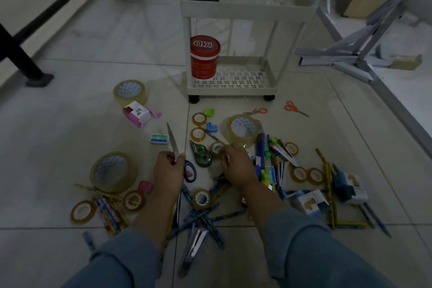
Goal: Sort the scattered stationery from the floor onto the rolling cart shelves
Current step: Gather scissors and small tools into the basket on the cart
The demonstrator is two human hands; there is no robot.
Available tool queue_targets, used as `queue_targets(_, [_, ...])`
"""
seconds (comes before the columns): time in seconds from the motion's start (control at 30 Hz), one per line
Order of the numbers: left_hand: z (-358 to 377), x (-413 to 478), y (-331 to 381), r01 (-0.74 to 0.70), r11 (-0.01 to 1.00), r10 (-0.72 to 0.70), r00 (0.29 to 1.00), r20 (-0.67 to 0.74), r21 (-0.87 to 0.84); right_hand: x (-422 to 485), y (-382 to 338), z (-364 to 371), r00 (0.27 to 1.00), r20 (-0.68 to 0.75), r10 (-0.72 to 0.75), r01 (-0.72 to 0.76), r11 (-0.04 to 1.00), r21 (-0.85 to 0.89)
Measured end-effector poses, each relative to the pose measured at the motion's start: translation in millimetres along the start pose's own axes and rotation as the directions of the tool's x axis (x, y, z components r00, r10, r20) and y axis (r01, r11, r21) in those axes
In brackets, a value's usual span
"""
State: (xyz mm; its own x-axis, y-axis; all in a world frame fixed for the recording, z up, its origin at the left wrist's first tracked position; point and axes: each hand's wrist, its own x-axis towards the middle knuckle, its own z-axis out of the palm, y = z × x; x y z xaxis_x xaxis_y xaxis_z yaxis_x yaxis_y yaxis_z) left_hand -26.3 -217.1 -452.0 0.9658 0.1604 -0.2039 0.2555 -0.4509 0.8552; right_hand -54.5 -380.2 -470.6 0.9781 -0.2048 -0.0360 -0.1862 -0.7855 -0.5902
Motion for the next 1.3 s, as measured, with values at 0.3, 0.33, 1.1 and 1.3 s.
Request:
queue_targets(0.3, [-2.9, -6.0, 12.6, 0.055, 0.987, -0.053, 0.998, 0.019, -0.148, 6.2, -14.6, -9.1, 0.997, -0.005, 0.075, -0.075, 0.996, -0.042])
queue_targets(0.33, [-1.3, -11.1, 20.5, 0.033, 0.987, -0.025, 0.998, 0.052, -0.158, 7.4, -14.1, -16.2, 0.995, -0.018, 0.094, -0.095, 0.994, -0.054])
queue_targets(1.1, [93.1, 7.1, 49.4, -0.078, 0.971, 0.103, 0.989, 0.104, -0.224, 170.4, 127.6, -79.7, 0.952, 0.243, 0.187, -0.083, 0.920, -0.384])
queue_targets(1.3, [89.2, -1.2, 41.7, -0.063, 0.964, 0.105, 0.983, 0.152, -0.258, 152.0, 142.9, -69.9, 0.957, -0.019, 0.290, -0.281, 0.904, -0.322])
